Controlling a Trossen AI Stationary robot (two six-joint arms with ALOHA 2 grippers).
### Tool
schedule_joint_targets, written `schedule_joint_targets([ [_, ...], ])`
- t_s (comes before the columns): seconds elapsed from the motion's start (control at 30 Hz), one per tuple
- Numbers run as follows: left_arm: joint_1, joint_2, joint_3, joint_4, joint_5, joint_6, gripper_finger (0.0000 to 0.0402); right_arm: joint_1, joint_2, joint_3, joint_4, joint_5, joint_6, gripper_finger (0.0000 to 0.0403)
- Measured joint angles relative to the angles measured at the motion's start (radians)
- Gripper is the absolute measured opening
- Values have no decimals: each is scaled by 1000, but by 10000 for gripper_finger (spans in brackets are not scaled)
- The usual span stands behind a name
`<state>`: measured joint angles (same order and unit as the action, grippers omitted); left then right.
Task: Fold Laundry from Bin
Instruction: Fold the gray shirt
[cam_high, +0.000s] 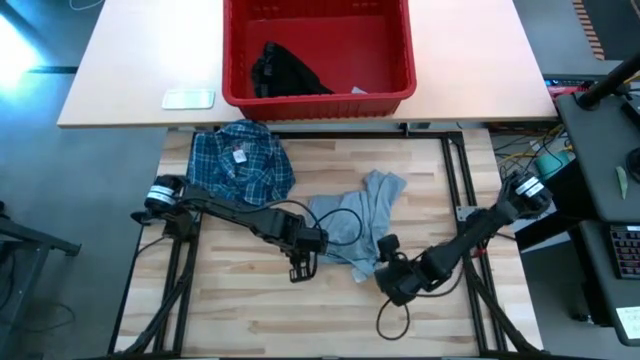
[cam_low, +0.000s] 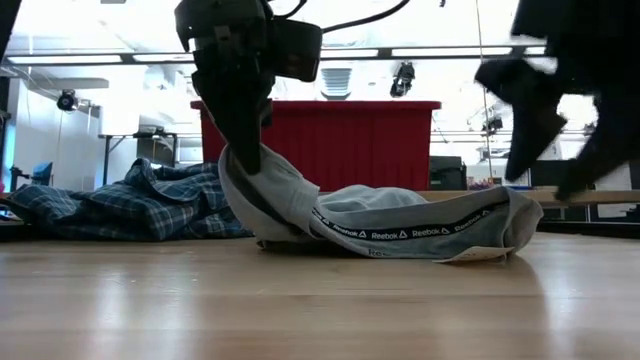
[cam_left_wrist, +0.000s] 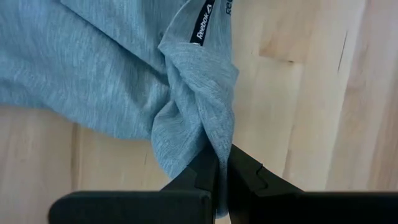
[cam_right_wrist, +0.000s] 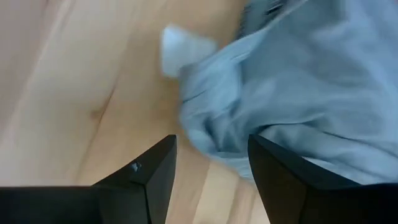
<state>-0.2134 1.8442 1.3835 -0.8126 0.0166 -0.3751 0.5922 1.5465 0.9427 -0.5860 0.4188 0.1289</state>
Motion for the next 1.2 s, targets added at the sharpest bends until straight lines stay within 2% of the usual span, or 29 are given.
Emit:
schedule_joint_targets([
  [0.17, 0, -12, 7, -10, 0, 2, 0, -30, 93, -2, -9, -38, -46, 192],
  [0.4, -1, -52, 8, -17, 1, 11, 0, -86, 123, 0, 1, -51, -147, 172],
  [0.5, -1, -56, 8, -19, 1, 23, 0, -123, 123, -4, -34, -25, -183, 138],
  [0.67, -1, -60, 7, -18, -10, 30, 0, -169, 128, -2, -86, -2, -176, 30],
  [0.7, -1, -62, 6, -18, -20, 36, 0, -174, 127, 9, -111, 5, -167, 21],
  [0.83, 5, -118, 6, -28, -63, 52, 0, -183, 108, 129, -335, 135, -99, 11],
  [0.97, 25, -222, 7, -30, -140, 61, 0, -185, 39, 297, -585, 293, -122, 10],
  [1.1, 50, -343, 67, -11, -309, 125, 0, -219, -68, 427, -715, 475, -138, 9],
  [1.2, 73, -410, 125, 81, -434, 205, 0, -274, -172, 484, -717, 546, -125, 9],
])
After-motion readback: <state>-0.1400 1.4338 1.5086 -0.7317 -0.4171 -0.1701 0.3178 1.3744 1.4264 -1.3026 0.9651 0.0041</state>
